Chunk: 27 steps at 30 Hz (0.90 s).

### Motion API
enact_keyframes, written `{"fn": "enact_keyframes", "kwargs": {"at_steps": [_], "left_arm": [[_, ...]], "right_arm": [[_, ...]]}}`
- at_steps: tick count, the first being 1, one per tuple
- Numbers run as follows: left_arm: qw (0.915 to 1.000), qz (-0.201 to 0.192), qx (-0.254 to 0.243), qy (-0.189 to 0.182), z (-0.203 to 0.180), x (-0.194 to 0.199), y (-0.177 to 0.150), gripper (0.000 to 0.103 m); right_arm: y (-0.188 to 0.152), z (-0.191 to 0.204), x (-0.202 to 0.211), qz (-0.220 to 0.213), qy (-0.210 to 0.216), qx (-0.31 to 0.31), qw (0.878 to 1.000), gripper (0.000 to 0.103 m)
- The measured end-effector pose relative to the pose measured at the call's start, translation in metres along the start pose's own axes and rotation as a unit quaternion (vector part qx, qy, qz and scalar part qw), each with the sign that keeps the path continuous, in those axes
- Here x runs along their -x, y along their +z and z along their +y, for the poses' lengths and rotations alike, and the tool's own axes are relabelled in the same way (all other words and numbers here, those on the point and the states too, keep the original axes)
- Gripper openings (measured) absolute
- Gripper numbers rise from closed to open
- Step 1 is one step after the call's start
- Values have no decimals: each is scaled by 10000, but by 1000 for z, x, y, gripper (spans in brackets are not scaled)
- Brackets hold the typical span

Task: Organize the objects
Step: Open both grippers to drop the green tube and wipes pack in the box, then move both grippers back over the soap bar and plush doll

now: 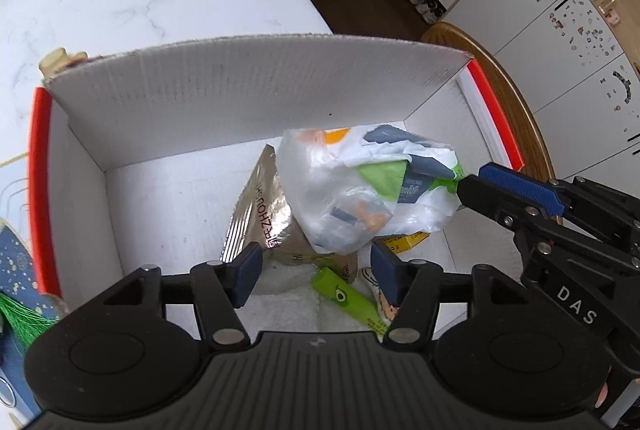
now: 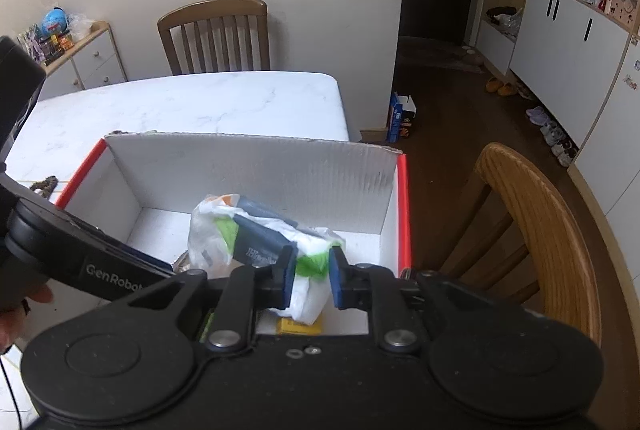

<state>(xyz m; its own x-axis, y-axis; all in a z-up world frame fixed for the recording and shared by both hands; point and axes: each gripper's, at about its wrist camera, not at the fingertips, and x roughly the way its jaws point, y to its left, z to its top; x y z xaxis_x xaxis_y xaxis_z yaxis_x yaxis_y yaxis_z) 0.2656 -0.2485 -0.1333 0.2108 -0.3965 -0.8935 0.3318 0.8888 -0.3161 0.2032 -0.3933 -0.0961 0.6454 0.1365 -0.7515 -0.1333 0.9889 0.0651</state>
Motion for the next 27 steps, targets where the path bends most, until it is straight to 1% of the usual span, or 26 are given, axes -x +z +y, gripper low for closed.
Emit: {"fn": "enact_keyframes", "kwargs": {"at_steps": [4, 10, 15, 21, 24, 25, 27], "left_arm": [[9998, -153, -110, 83, -1, 11, -3, 59], [9987, -418, -265, 108, -2, 34, -11, 59], [9965, -718, -418, 136, -5, 58, -18, 59], [9929, -1030, -538, 252, -3, 91, -32, 59], [9904, -1206, -588, 347, 0, 105, -40, 66], [9892, -1277, -600, 405, 2, 110, -44, 66], [9871, -1387, -643, 477, 5, 120, -50, 66]], "right_arm": [[-2, -1, 7, 0, 124, -28, 9999, 19], [-3, 2, 21, -44, 301, -19, 9995, 21], [-3, 4, 33, -92, 389, -22, 9992, 23], [-2, 13, 45, -160, 488, 17, 9987, 24], [-1, 20, 51, -208, 511, 58, 9985, 26], [-1, 22, 53, -215, 544, 50, 9983, 29], [-1, 27, 57, -256, 571, 32, 9980, 45]]}}
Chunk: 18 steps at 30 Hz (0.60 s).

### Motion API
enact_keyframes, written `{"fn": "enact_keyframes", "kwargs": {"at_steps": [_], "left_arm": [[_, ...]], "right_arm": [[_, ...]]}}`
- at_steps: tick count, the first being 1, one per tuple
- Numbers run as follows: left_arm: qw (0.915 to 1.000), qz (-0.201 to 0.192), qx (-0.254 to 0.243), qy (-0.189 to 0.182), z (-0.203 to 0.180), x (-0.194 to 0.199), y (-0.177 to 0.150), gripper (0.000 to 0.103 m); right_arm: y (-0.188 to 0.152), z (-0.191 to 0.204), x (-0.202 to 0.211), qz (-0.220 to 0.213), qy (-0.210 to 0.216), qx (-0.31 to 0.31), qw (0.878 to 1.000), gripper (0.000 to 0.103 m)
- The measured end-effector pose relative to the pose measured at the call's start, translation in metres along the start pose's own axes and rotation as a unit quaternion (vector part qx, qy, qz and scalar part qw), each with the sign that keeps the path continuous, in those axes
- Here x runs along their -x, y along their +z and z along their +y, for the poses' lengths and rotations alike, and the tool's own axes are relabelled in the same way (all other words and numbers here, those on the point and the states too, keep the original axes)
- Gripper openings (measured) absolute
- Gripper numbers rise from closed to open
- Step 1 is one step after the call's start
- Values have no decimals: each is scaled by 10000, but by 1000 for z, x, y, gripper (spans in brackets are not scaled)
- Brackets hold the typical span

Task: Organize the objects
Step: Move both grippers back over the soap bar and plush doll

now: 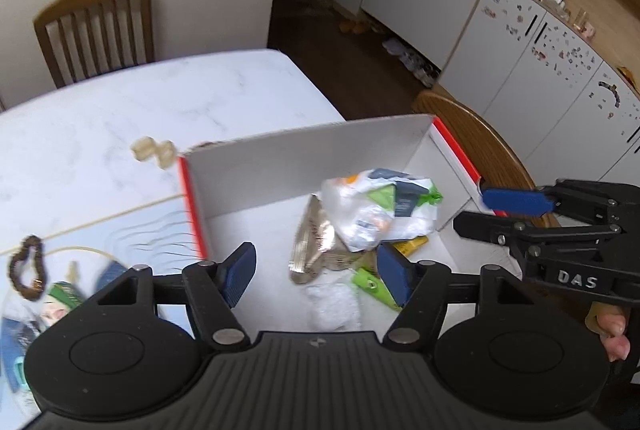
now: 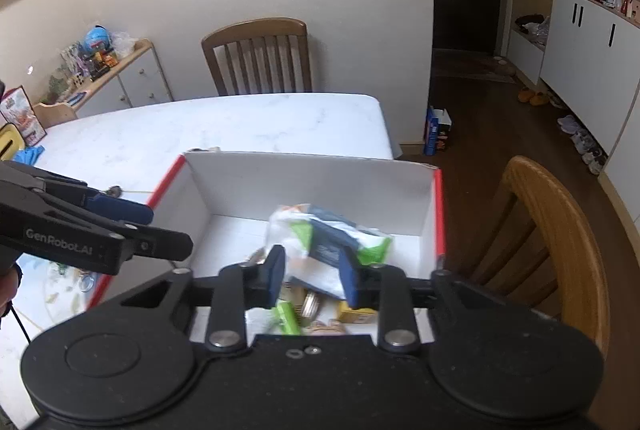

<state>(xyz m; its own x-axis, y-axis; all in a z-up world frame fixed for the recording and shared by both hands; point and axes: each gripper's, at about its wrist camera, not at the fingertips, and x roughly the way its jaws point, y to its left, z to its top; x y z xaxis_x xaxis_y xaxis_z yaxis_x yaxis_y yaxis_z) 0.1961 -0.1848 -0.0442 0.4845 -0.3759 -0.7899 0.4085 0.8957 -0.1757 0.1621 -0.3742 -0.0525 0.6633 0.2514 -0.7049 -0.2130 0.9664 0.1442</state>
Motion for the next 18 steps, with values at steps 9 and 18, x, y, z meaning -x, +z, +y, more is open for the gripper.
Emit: {"fn": "enact_keyframes", "kwargs": {"at_steps": [9, 18], "left_arm": [[9995, -301, -64, 110, 32, 41, -19, 70], [9987, -486, 1, 183, 80, 76, -43, 74]], "right_arm": [[1, 35, 10, -118, 67, 45, 9999, 76], [-2, 80, 15, -113, 102, 35, 9999, 84]]}}
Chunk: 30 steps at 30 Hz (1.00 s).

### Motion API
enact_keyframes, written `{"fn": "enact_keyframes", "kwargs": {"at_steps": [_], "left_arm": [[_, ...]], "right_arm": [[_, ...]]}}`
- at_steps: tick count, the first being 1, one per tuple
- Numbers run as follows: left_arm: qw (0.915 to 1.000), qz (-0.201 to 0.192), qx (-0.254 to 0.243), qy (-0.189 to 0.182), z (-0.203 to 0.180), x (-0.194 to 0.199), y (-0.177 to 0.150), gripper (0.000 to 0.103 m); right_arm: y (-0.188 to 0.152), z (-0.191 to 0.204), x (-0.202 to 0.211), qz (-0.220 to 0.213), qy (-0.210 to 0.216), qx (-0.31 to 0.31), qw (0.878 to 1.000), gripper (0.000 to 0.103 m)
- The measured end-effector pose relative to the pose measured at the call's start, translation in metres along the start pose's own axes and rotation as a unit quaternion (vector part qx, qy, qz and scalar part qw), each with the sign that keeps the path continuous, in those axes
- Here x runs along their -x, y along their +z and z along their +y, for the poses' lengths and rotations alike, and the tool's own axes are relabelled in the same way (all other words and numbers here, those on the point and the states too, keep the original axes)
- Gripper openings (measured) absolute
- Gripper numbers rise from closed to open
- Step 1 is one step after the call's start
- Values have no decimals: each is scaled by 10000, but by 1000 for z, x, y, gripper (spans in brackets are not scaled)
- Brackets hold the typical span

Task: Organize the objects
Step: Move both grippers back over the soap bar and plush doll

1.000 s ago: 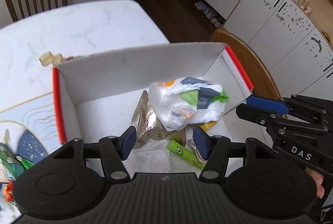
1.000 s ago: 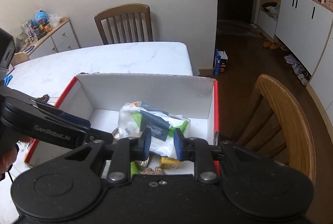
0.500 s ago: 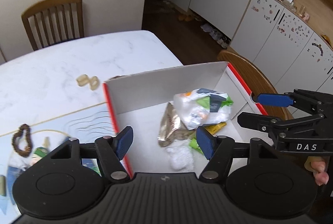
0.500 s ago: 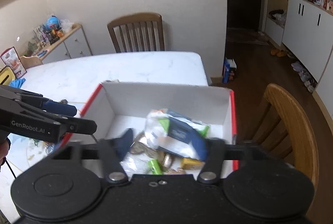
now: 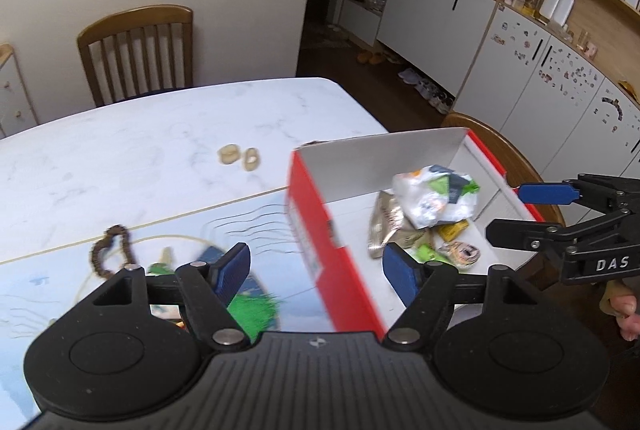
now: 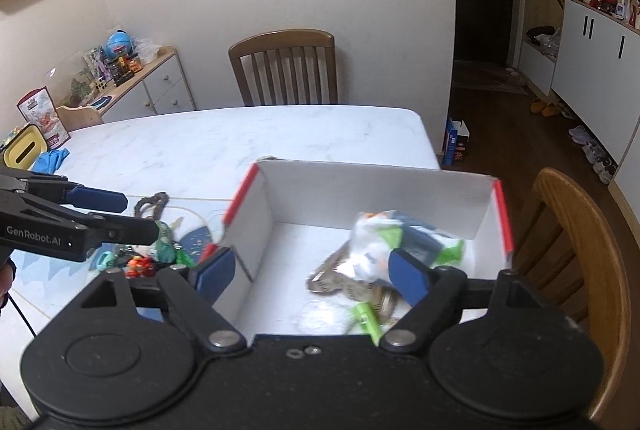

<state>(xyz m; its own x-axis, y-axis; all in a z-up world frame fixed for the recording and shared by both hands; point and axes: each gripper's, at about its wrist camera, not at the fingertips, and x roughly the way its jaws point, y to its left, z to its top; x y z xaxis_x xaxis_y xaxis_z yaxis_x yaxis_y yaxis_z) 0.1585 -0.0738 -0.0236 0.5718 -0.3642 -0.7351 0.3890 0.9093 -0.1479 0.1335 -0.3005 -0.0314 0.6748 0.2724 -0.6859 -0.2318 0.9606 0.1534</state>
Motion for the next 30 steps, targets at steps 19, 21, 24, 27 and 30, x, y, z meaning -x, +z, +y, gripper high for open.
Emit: {"fn": "enact_keyframes", "kwargs": {"at_steps": [19, 21, 24, 27, 30], "left_arm": [[9962, -246, 223, 810, 146, 48, -47, 101], [9950, -264, 191, 945, 159, 49, -52, 102], [9943, -233, 200, 1016, 179, 45, -61, 102], [9947, -176, 251, 978, 199, 38, -70, 102], [9949, -118, 279, 967, 212, 30, -80, 102]], "right_arm": [[1, 121, -27, 175, 317, 252, 9990, 95], [2, 133, -33, 211, 324, 277, 9989, 95], [3, 148, -44, 280, 343, 324, 9985, 95], [6, 163, -57, 345, 337, 422, 9979, 95], [8, 176, -72, 446, 348, 550, 9969, 95]]}}
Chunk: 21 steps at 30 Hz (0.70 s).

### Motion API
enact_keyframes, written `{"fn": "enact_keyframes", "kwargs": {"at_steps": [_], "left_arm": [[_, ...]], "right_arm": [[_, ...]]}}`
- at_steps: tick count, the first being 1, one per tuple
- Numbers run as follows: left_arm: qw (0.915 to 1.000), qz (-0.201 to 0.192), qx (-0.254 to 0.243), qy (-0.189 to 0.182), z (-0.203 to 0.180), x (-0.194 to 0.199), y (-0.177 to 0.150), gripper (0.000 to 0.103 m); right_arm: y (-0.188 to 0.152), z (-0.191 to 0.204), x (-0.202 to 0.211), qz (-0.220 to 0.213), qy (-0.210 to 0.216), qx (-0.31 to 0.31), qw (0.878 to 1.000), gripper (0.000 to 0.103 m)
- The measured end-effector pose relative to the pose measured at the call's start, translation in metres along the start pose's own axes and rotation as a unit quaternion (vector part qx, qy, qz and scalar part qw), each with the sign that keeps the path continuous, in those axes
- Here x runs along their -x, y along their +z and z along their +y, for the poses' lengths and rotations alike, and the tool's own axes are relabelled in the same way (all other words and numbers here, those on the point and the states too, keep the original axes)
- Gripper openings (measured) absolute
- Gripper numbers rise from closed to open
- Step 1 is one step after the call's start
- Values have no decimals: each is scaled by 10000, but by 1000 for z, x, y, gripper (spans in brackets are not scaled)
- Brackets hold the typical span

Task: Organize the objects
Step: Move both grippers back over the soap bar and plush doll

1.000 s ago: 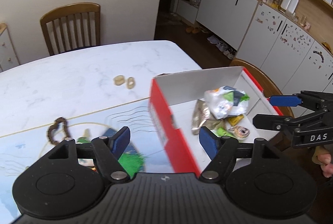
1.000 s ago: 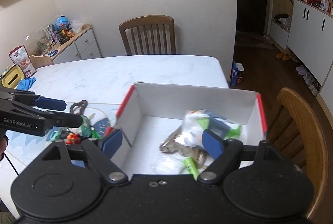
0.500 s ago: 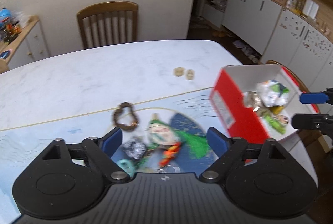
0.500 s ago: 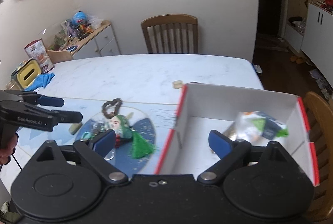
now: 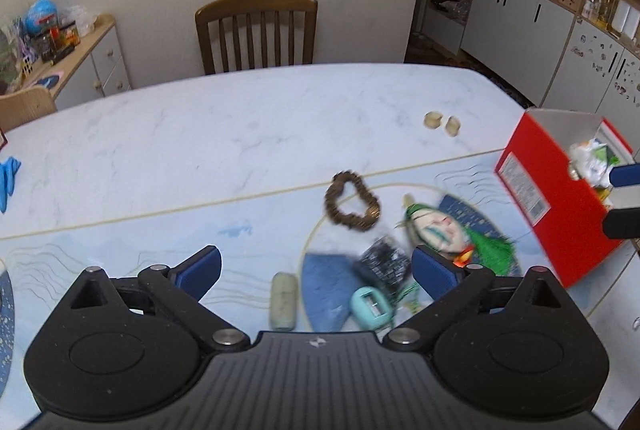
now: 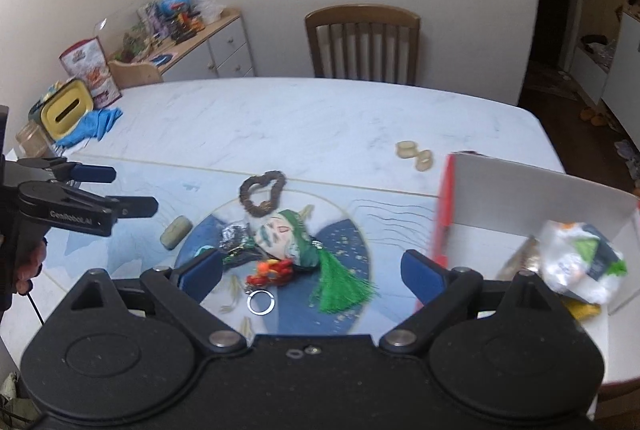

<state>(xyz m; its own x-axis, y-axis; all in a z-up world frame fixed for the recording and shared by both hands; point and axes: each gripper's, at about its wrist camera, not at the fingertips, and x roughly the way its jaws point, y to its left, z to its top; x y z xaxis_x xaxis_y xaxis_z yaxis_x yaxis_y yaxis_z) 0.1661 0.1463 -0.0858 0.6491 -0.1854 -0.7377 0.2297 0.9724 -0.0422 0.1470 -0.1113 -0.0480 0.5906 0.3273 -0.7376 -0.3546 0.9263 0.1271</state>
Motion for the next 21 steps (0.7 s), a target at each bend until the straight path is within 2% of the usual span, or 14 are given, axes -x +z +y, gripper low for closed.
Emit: {"fn": "enact_keyframes", "kwargs": {"at_steps": [11, 21], "left_arm": [[9997, 214, 86, 101, 31, -41, -27, 102], [9995, 261, 60, 193, 38, -66, -36, 102]], "right_arm": [[13, 21, -54, 280, -144, 328, 9990, 95], [11, 21, -99, 662, -284, 563, 9958, 91]]}}
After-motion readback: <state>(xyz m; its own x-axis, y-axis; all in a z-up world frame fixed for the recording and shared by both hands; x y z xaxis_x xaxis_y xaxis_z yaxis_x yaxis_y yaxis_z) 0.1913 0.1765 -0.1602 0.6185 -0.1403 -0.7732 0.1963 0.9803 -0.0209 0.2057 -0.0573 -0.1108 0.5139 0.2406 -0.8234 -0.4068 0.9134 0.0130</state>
